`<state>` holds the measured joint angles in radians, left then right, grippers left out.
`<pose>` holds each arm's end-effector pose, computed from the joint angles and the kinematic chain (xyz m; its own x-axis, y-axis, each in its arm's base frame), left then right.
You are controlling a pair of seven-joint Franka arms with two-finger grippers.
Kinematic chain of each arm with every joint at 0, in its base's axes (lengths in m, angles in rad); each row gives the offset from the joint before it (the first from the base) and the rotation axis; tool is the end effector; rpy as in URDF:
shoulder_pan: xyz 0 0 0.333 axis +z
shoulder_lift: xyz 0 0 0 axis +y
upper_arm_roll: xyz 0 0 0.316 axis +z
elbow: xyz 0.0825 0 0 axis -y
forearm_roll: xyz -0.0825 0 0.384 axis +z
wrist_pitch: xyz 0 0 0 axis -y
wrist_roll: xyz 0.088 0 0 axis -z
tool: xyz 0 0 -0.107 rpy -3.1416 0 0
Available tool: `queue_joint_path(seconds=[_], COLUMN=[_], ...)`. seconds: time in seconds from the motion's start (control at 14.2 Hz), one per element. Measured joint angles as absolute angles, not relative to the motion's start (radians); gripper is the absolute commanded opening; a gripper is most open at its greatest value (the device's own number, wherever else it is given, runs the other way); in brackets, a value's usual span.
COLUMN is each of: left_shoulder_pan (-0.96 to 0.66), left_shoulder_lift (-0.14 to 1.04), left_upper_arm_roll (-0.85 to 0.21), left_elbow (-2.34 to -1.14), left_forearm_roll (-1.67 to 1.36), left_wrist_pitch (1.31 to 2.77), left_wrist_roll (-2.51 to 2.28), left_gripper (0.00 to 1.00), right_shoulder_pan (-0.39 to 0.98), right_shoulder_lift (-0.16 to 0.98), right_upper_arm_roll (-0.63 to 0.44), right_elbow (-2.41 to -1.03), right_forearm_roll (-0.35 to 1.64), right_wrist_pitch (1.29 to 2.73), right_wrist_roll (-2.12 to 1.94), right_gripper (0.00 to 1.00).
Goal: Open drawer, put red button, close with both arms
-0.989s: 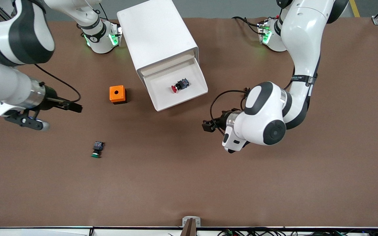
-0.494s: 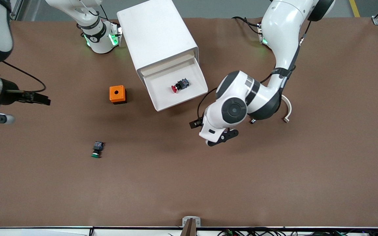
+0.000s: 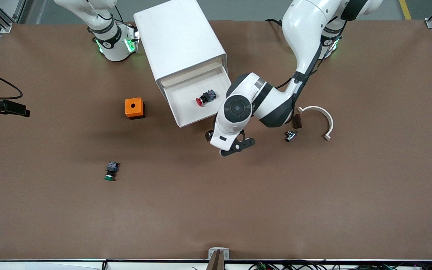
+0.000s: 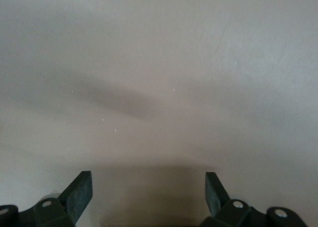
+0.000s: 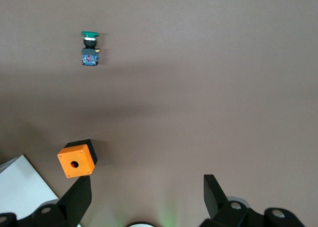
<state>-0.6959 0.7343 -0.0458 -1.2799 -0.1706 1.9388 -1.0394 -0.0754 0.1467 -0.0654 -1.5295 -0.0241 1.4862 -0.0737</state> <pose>0.5398 -0.4995 0.3104 0.9123 0.3576 -0.1995 0.3692 -0.9291 0.0229 0.5787 -0.0823 0.5537 0.9794 -0.0677 -0.1905 -0.0651 -0.9977 0.0195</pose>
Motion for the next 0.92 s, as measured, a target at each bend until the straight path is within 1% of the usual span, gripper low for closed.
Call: queue_joint_path(seconds=[0.42, 0.78, 0.92], left_shoulder_pan=[-0.744, -0.754, -0.754], left_shoulder_lift=[0.709, 0.706, 0.706], left_upper_arm_roll=[-0.059, -0.111, -0.138], left_elbow=[-1.331, -1.344, -1.356], left_forearm_roll=[-0.171, -0.170, -0.170], left_wrist_pitch=[1.946, 1.947, 1.947], left_wrist_roll=[-1.117, -1.182, -1.205], left_gripper=[1.00, 1.00, 1.00], right_shoulder_pan=[-0.063, -0.062, -0.059], right_shoulder_lift=[0.146, 0.142, 0.136], right_upper_arm_roll=[-0.060, -0.059, -0.056], right_elbow=[-1.418, -1.389, -1.384], right_forearm_roll=[-0.022, 0.049, 0.051], right_wrist_pitch=[1.446, 1.350, 1.337], right_wrist_roll=[-0.042, -0.042, -0.040], right_gripper=[1.00, 1.00, 1.00])
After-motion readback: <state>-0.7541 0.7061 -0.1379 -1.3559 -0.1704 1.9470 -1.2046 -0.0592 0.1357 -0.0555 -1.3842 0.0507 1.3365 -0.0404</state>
